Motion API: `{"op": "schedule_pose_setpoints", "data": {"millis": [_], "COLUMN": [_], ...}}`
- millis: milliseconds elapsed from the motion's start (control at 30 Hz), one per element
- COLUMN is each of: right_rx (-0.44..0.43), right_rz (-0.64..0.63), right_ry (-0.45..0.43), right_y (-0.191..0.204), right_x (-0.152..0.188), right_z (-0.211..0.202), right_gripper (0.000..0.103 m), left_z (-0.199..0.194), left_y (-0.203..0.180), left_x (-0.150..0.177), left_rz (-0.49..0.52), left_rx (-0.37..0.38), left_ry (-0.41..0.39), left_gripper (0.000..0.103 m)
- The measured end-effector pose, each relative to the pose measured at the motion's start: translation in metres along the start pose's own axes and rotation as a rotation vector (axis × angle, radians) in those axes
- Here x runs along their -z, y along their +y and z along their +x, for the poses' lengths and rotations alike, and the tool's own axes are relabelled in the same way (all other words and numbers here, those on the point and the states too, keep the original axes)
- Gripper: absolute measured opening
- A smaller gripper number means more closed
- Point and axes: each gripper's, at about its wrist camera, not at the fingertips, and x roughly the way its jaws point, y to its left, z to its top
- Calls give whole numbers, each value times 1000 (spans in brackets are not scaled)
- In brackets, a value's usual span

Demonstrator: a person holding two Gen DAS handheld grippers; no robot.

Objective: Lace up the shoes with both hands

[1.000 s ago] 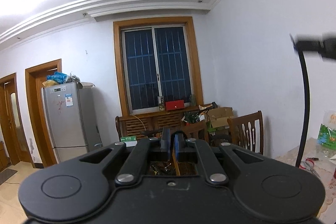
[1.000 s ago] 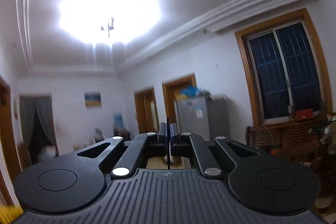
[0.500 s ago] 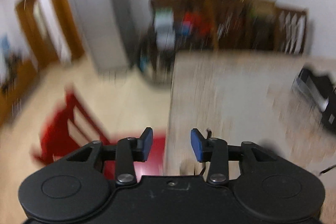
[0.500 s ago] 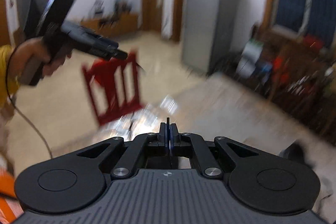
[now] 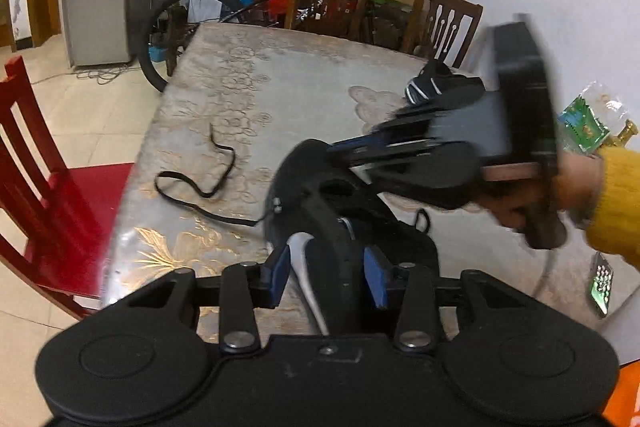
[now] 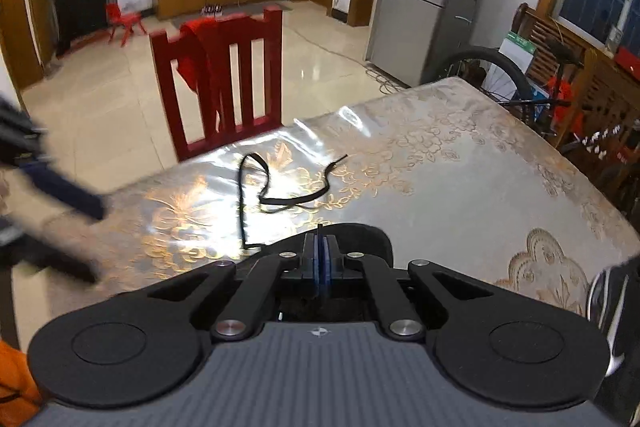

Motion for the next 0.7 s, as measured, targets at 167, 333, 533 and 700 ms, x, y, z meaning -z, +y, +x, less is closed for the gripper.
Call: {"op": "schedule_pose_setpoints", "data": {"millis": [167, 333, 533, 700], "right_rx": [3, -46, -132, -200], "right_rz": [-47, 48, 238, 394], "right_ry": [59, 71, 79, 81], "right_y": [-4, -25, -57, -82], "right_x": [4, 8, 18, 28], "right_z": [12, 6, 3, -1], "right_gripper": [8, 17, 18, 32], "left_z": [13, 11, 7, 12], "left_y": [-2, -5, -13, -17], "left_x": [6, 6, 5, 4], "left_rz": [-35, -47, -41, -41], "left_rx": [-10, -24, -53, -73], "left_ry": [25, 24, 21, 30], "left_gripper": [39, 39, 39, 39]}}
